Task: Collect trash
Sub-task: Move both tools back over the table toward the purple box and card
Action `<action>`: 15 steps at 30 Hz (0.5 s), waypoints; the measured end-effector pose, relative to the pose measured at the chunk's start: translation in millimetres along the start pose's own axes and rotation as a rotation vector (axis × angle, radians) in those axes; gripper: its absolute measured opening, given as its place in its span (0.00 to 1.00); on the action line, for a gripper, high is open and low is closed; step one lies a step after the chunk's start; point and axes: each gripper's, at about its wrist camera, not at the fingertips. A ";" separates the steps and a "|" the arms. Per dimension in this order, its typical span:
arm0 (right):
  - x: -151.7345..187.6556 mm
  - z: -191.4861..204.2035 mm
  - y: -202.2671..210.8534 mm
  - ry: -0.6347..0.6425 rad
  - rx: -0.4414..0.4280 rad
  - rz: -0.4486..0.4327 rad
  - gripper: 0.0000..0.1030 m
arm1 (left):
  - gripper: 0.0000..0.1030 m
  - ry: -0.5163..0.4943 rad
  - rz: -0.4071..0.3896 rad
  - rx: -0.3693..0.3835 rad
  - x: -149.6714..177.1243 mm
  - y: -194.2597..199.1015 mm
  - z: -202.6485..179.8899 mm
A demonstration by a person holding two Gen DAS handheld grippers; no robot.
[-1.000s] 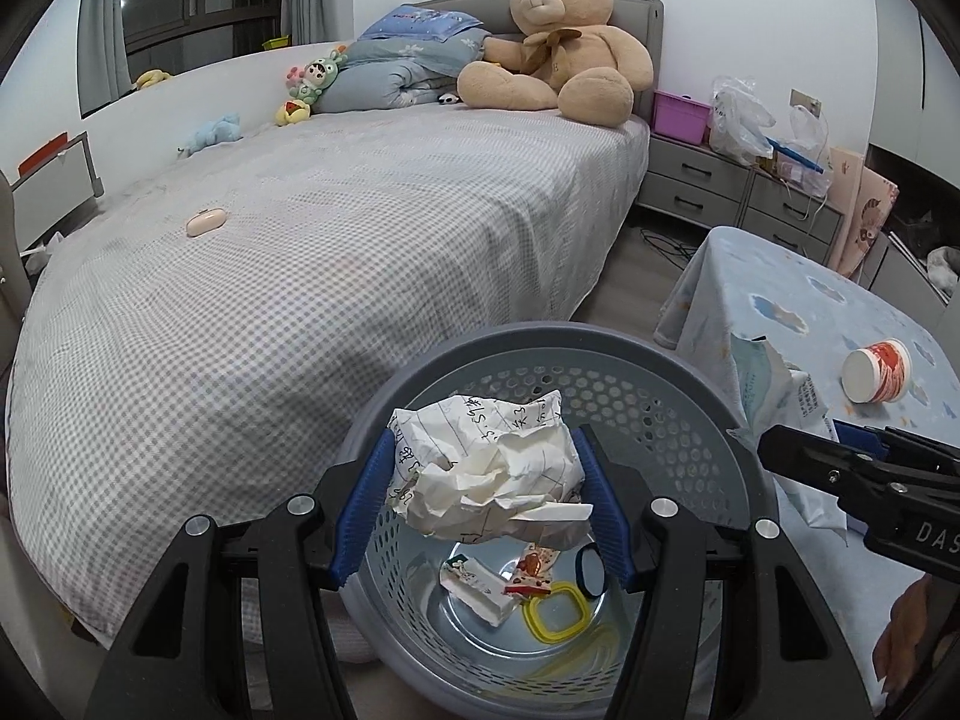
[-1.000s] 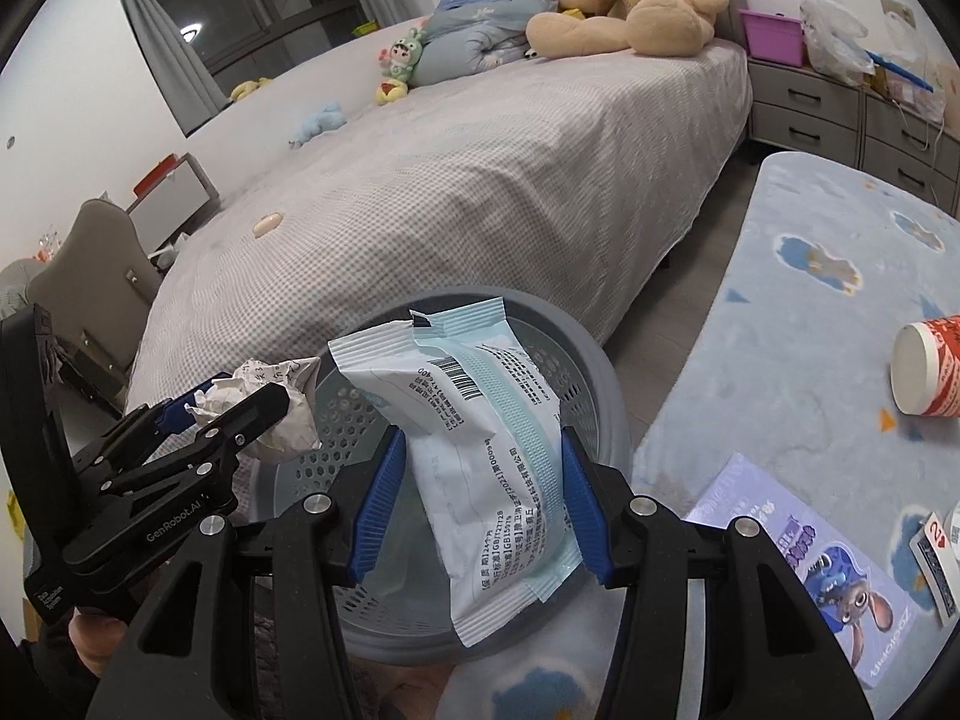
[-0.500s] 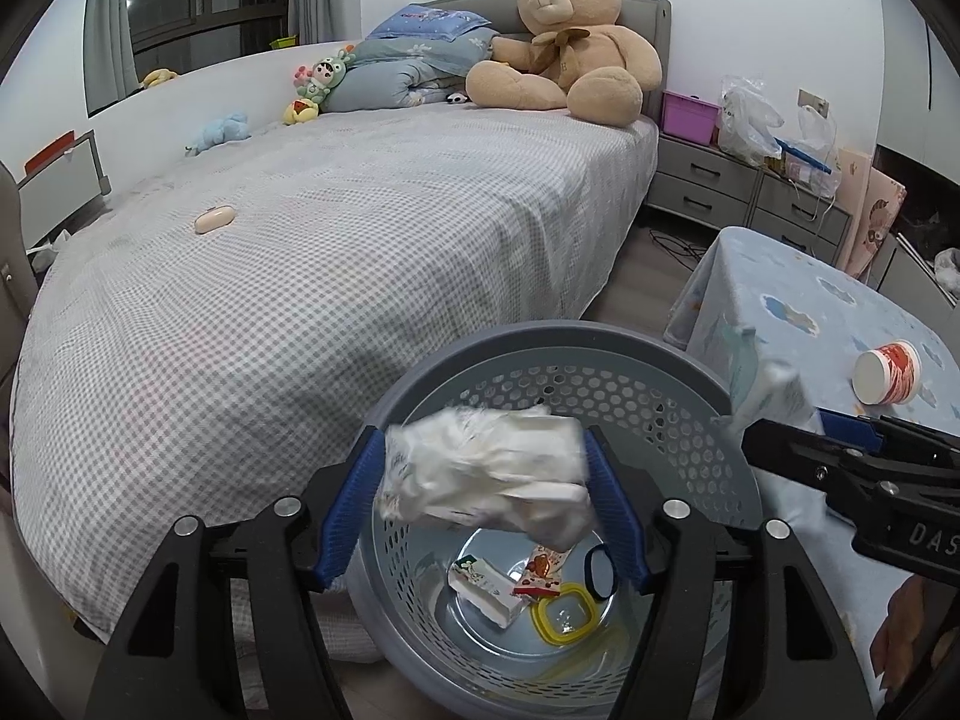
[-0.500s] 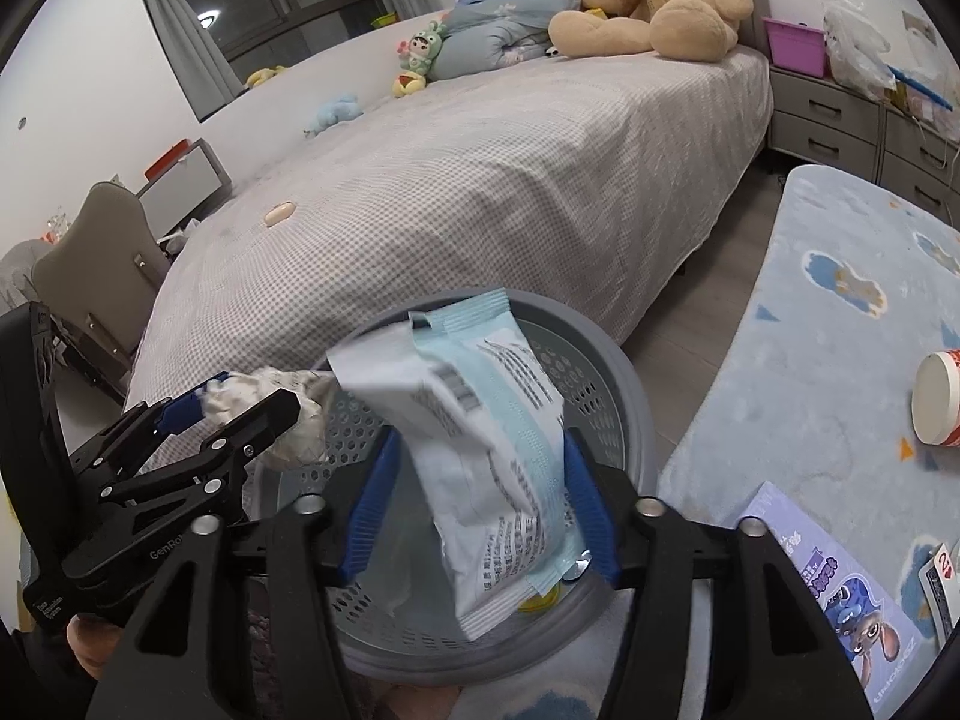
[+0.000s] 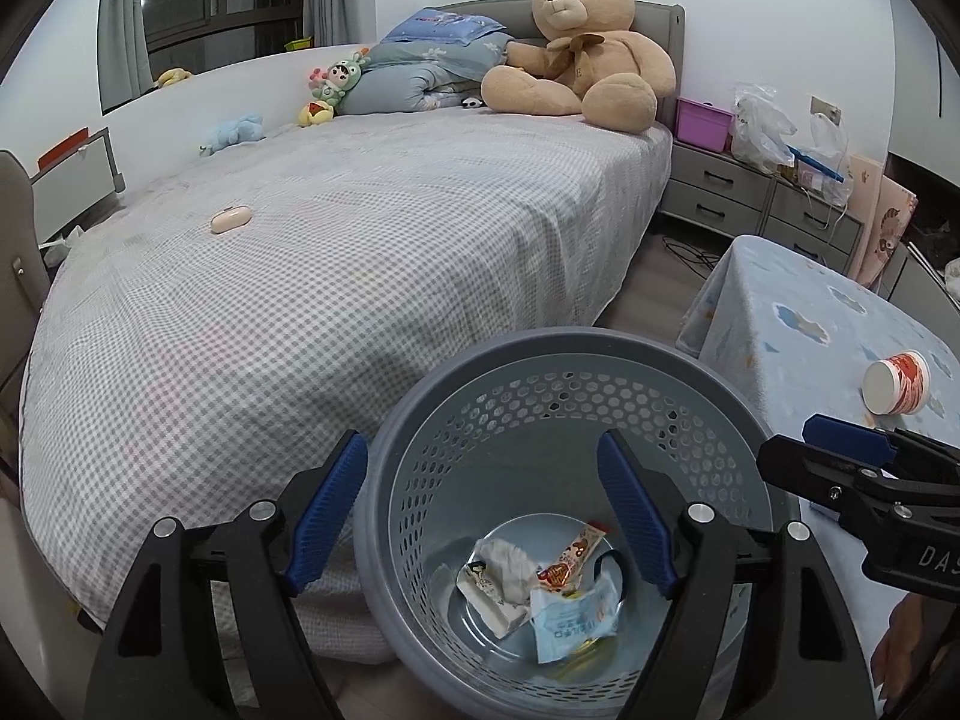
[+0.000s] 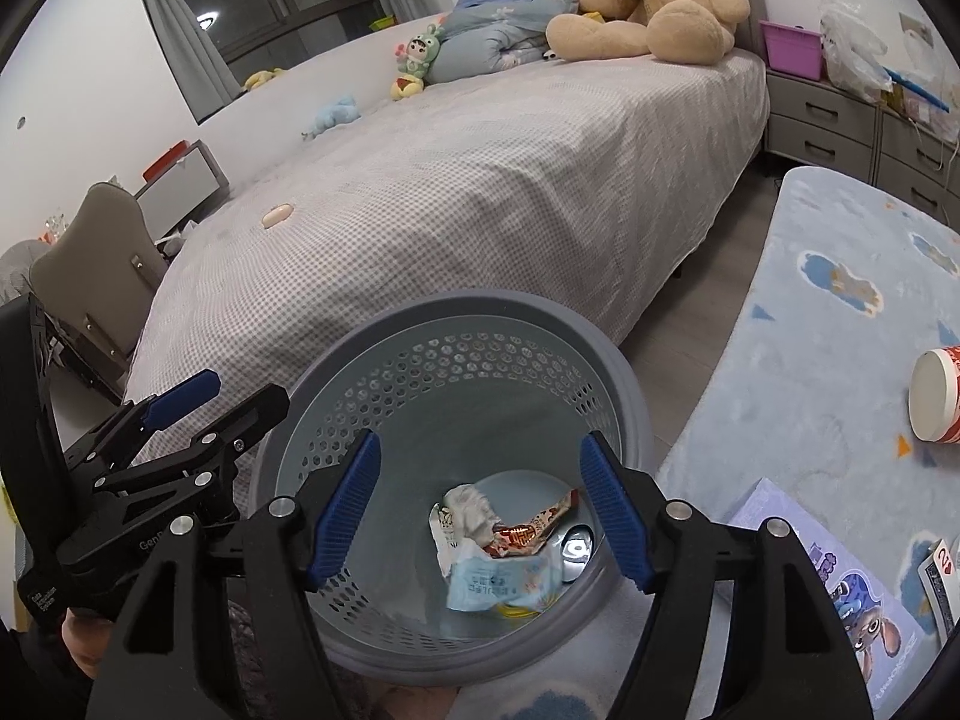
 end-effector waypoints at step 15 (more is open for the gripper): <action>2.3 1.2 0.2 0.000 0.002 -0.002 0.66 | 0.75 0.000 0.000 0.000 -0.1 -0.4 0.6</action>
Point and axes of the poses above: each gripper's, at about its wrist camera, not at the fingertips, and y roughly against the way its jaws point, z to its left, x to its underside
